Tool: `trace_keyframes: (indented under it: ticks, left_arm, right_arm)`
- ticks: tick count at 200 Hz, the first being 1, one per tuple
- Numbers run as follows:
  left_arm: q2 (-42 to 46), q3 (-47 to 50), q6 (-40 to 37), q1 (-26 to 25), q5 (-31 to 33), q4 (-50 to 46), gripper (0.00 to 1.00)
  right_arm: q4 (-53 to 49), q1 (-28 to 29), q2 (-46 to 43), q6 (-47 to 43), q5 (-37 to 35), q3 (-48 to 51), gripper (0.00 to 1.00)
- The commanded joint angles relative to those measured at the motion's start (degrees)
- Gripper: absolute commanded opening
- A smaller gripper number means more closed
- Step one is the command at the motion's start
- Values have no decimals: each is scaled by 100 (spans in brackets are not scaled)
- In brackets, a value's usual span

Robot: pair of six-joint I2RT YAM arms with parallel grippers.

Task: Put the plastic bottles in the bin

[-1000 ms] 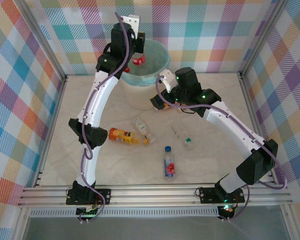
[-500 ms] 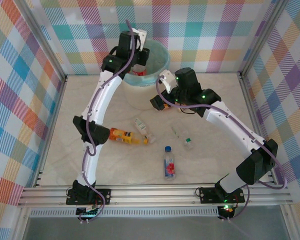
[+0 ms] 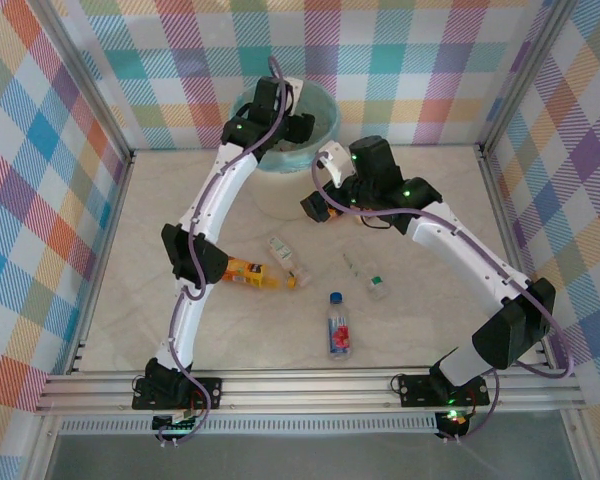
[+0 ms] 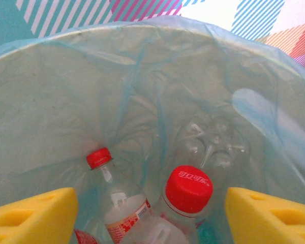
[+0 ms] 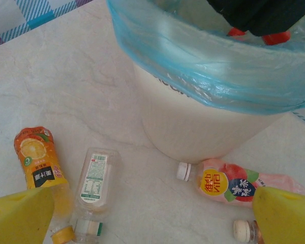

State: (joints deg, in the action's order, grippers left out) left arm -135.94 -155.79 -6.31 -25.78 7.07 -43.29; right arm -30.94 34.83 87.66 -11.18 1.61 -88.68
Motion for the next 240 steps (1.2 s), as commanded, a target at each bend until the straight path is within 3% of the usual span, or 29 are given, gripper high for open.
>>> trace_keyframes:
  ticks: [1,89,117,149,197,240]
  left_arm:
    - [678,-43,263,29,-135,283,82]
    - [1948,375,703,31,-759,-10,82]
    - [2997,1921,885,20,-891,526,82]
    - [4510,4163,1141,21,-786,1598,82]
    - [6173,6297,1391,20,-387,1714,82]
    - [7082,7792,1611,22,-538,1653,82]
  right_arm:
    - [-34,-38,76,60,47,-243,100]
    - [-606,-84,-206,373,-650,-183,100]
    - [-768,-143,-506,512,-695,230,100]
    - [-747,-134,-775,880,59,739,100]
    - [-498,-162,-743,1124,-562,1367,100]
    - [-325,-247,-275,976,-816,1834,95]
